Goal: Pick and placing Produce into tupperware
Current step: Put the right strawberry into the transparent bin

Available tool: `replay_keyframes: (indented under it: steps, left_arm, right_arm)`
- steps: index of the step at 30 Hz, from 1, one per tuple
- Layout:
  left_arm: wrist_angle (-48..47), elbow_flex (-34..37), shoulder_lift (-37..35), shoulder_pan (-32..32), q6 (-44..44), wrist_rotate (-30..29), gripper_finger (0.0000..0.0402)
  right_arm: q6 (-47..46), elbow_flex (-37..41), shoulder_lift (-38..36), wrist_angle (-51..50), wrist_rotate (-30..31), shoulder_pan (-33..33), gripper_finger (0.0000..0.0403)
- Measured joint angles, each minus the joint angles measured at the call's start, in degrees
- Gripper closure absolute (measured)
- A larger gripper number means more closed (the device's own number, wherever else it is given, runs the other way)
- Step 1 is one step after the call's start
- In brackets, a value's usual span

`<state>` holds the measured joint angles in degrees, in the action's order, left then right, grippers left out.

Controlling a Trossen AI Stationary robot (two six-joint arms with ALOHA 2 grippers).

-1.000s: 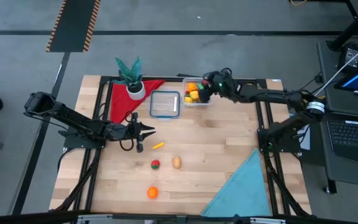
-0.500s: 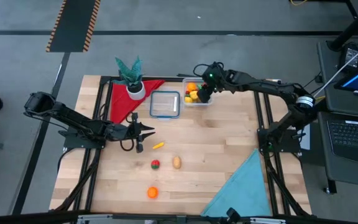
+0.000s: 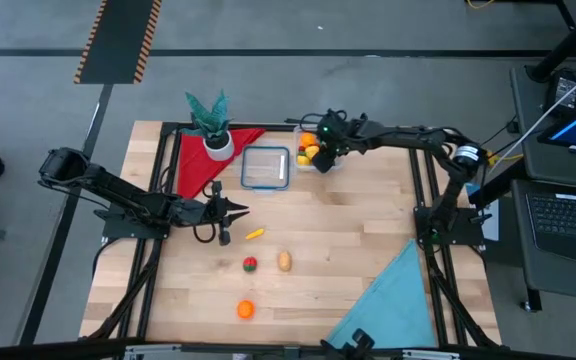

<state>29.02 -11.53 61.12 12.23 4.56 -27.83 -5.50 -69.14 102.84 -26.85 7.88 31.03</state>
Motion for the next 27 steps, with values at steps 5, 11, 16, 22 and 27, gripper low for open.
replay_keyframes:
  steps: [5,11,16,22,27]
  left_arm:
    - [0.0,0.0,0.01,0.0,0.0,0.0,0.0359]
    - [0.0,0.0,-0.02,0.0,0.0,-0.01,0.0367]
    - [-0.02,0.0,-0.01,0.0,0.0,0.0,0.0371]
    - [-0.07,0.0,-0.01,0.0,-0.13,-0.01,0.0372]
    - [-0.73,0.0,0.0,0.0,-0.11,0.0,0.0361]
  right_arm:
    - [0.03,0.0,1.88,0.48,0.03,0.0,0.0256]
    - [0.02,0.0,1.91,1.91,0.08,0.0,0.0235]
    - [3.45,0.0,1.87,4.32,0.17,0.0,0.023]
    - [-0.06,0.0,1.85,5.6,0.13,0.0,0.0228]
    - [-0.24,0.0,1.85,5.26,0.13,0.0,0.0227]
